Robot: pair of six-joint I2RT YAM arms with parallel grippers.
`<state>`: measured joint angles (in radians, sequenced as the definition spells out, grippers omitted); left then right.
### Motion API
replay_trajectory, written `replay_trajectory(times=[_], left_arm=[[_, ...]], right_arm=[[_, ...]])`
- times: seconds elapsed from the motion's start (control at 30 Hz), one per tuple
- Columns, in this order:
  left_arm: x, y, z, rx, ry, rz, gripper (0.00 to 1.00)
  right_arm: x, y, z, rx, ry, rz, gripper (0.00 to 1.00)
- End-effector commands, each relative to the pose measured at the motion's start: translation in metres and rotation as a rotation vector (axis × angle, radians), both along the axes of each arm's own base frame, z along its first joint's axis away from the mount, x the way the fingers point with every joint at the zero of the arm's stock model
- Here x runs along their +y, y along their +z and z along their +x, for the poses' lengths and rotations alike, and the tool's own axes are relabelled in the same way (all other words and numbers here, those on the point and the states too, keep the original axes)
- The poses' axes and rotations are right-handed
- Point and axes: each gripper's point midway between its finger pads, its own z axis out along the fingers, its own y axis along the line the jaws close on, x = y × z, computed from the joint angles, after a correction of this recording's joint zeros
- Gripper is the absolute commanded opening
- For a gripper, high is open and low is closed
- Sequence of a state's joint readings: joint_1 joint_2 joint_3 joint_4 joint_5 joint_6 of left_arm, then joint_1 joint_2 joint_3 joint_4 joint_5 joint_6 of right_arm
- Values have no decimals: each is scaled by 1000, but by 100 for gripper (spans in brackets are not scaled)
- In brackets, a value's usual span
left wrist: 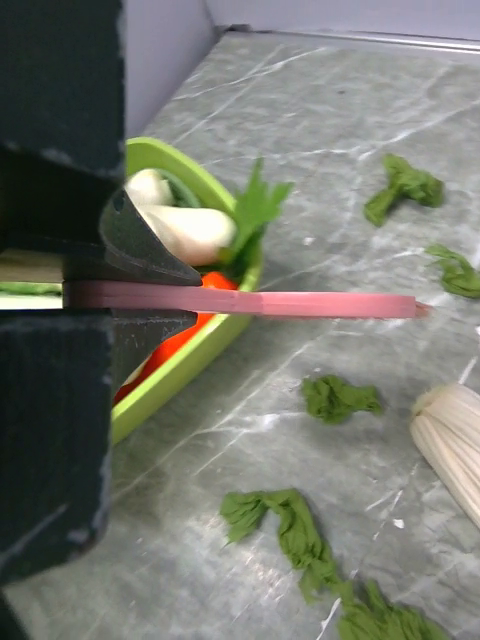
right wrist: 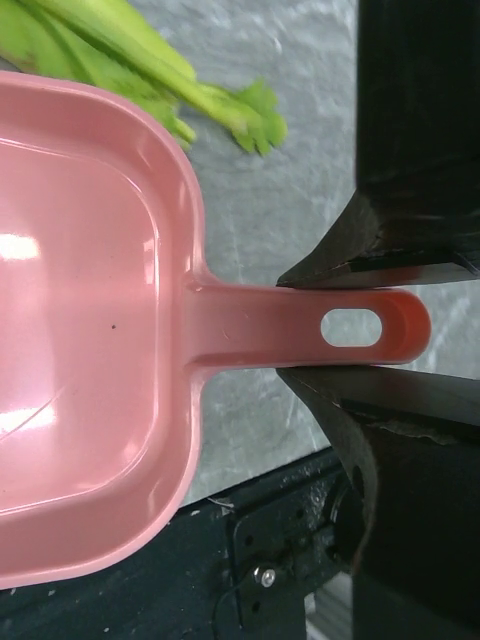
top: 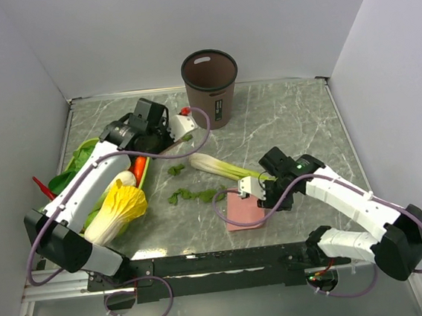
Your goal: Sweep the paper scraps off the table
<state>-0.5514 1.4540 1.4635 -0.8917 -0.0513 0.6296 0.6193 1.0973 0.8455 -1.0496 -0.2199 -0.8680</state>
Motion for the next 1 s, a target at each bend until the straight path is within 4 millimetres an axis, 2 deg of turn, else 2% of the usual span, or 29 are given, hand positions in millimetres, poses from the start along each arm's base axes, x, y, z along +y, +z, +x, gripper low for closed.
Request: replay_trajectory(times=[0.0, 0.2, 0.37, 0.47, 0.57, 0.63, 0.8, 0.97], left_arm=[[15, 11, -18, 82, 127, 10, 1], [21, -16, -34, 199, 255, 4, 1], [23, -46, -27, 250, 309, 80, 1], [18, -56, -17, 262, 330, 93, 1], [7, -66, -15, 285, 327, 60, 1], [1, -73, -22, 325, 311, 48, 1], [-19, -84, -61, 443, 215, 36, 1], [-44, -73, -94, 564, 118, -45, 1]], right_arm=[[-18, -3, -8, 66, -109, -113, 0], [-26, -12, -10, 100, -164, -186, 0], [-16, -11, 3, 118, -233, -198, 0], [-8, -10, 9, 123, -241, -189, 0], [-2, -9, 13, 119, -238, -187, 0], [1, -10, 15, 135, -247, -193, 0], [14, -9, 21, 137, -237, -174, 0], [34, -10, 27, 158, -230, -153, 0]])
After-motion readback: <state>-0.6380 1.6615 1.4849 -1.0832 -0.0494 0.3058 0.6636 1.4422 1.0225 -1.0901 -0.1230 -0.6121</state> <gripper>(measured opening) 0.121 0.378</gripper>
